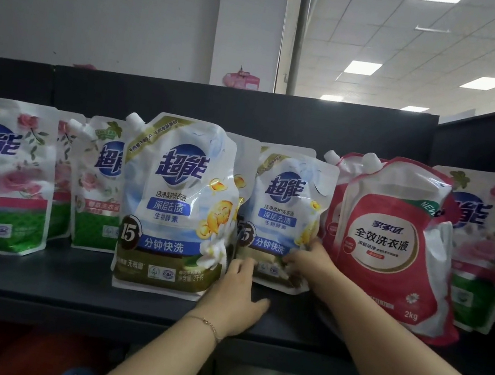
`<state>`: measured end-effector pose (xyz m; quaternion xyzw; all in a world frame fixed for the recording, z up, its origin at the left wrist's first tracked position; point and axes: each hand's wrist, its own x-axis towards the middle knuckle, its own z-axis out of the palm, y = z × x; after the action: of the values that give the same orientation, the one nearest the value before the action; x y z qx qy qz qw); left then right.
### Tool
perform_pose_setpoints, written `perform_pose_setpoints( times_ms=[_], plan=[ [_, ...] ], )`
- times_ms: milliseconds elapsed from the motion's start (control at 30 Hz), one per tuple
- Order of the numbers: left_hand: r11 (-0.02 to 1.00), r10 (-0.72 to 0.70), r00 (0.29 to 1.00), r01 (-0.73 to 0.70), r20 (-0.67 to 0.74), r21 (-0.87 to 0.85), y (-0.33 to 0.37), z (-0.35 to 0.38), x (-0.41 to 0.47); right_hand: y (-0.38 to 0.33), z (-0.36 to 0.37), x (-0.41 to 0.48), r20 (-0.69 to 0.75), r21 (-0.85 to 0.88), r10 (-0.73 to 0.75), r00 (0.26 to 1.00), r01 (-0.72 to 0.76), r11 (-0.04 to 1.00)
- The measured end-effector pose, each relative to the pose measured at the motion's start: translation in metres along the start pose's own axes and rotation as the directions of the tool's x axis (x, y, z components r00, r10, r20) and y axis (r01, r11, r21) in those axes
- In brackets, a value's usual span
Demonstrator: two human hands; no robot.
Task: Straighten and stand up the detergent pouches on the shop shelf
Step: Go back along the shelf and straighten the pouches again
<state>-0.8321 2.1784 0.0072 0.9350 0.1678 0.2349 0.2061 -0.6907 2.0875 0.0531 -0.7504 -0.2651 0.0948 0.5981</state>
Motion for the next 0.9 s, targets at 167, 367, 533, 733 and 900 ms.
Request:
perform_pose_setpoints(
  times_ms=[167, 367, 533, 733, 900],
  plan=[
    [0.999, -0.012, 0.999, 0.014, -0.051, 0.031, 0.006, 0.002, 0.012, -0.001, -0.016, 0.014, 0.150, 0.252, 0.109, 0.983, -0.145, 0.957],
    [0.991, -0.019, 0.996, 0.030, -0.087, 0.129, 0.020, 0.005, 0.037, 0.000, -0.006, 0.036, 0.212, 0.343, 0.101, 0.972, -0.171, 0.924],
    [0.984, -0.059, 0.997, 0.065, -0.041, 0.168, 0.023, 0.007, 0.054, -0.001, -0.001, 0.050, 0.238, 0.398, 0.047, 0.970, -0.142, 0.906],
    [0.980, -0.063, 0.994, 0.077, -0.085, 0.181, 0.024, 0.017, 0.064, 0.003, 0.001, 0.063, 0.272, 0.402, -0.062, 0.960, -0.055, 0.914],
    [0.986, -0.084, 0.993, 0.095, -0.089, 0.139, 0.022, 0.021, 0.071, 0.012, 0.005, 0.073, 0.187, 0.392, -0.042, 0.981, -0.036, 0.919]
  ],
)
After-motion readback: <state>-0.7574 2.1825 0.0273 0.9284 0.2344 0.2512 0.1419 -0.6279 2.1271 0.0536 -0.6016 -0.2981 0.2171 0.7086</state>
